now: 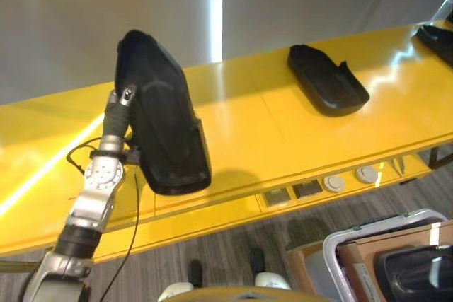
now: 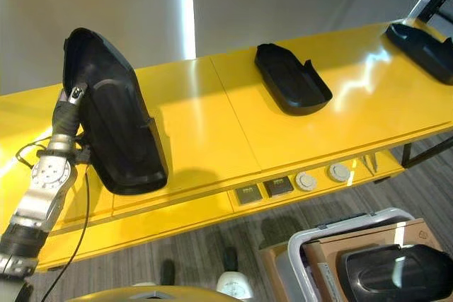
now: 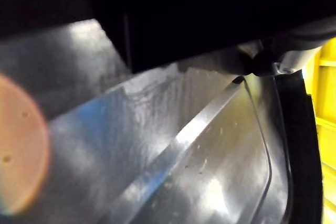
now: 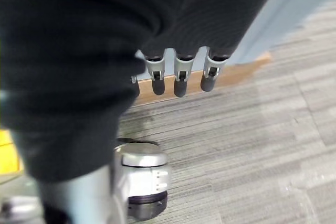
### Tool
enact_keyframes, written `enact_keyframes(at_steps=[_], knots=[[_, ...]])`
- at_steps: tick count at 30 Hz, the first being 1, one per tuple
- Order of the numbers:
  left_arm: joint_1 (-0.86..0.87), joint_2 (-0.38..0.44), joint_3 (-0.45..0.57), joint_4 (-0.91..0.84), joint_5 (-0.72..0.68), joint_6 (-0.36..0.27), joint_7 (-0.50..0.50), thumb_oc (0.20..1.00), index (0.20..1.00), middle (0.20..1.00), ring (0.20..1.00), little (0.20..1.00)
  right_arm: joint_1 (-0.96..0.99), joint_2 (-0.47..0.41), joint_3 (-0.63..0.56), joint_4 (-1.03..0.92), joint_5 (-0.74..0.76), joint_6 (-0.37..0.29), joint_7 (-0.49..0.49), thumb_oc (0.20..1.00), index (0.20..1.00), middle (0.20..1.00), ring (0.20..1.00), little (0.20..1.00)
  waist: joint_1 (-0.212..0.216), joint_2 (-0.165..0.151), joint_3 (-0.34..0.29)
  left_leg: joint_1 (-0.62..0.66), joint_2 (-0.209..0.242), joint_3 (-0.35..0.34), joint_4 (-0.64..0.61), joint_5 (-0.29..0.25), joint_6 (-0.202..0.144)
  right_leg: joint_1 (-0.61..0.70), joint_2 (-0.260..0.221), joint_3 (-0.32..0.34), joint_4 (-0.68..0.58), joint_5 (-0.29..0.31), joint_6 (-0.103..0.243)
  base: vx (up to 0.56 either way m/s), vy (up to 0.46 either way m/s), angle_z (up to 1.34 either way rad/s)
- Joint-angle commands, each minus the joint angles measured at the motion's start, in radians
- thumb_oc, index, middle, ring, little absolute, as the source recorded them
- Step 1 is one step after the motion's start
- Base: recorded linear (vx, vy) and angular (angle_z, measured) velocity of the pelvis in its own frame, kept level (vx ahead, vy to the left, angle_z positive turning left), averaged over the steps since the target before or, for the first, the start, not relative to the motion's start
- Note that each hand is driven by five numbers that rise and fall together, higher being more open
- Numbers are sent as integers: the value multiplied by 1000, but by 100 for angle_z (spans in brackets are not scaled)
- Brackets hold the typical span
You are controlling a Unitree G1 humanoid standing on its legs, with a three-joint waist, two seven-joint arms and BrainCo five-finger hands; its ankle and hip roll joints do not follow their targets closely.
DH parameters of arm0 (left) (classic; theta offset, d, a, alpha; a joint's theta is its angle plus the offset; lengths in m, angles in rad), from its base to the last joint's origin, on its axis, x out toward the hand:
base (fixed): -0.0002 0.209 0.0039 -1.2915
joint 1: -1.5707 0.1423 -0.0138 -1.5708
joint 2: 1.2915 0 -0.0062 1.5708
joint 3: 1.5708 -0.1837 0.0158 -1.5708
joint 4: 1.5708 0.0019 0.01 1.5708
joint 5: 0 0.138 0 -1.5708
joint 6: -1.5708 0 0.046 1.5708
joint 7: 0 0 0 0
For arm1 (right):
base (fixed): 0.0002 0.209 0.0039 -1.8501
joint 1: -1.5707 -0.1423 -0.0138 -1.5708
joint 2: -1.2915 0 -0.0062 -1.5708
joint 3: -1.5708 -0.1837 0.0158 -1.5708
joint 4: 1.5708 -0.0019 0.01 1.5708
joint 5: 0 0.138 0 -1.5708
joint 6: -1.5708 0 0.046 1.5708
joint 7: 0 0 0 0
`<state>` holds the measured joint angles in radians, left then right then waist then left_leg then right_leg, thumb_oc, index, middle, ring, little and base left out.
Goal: Move parts from the plastic box to the shelf.
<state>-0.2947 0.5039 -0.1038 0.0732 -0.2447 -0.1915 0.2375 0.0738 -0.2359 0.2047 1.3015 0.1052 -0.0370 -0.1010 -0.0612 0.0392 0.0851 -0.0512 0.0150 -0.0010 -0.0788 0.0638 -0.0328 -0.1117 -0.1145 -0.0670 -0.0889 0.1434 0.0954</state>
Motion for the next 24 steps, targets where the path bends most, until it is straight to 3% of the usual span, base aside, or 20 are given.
enact_keyframes(at_steps=[1,6,13,24], knots=[[-221,32,-9,63,-70,-53,58,200,200,200,200,200,-97,12,-4,-13,13,-24,6,1000,1000,1000,1000,1000,-14,-35,25,-22,48,-29,-8,-37,-47,47,-63,14,2,-88,78,-37,0,1],[-440,65,-119,271,-128,-35,84,200,200,200,200,200,-164,7,35,-34,30,-26,4,1000,1000,1000,1000,1000,-29,-30,70,-84,47,-32,-8,-11,-53,-16,-63,13,2,-64,84,-86,1,-1],[-573,152,-235,440,-89,26,35,200,200,200,200,200,-190,12,76,-40,23,-25,18,1000,1000,1000,1000,1000,-26,-28,113,-124,45,-35,-8,7,-53,-61,-63,15,2,-43,93,-21,1,-3],[-541,138,-236,475,15,80,54,200,200,200,200,200,-224,26,92,-49,44,-29,23,1000,1000,1000,1000,1000,-15,-28,156,-148,42,-38,-8,17,-53,-89,-65,17,2,-33,91,-1,-1,0]])
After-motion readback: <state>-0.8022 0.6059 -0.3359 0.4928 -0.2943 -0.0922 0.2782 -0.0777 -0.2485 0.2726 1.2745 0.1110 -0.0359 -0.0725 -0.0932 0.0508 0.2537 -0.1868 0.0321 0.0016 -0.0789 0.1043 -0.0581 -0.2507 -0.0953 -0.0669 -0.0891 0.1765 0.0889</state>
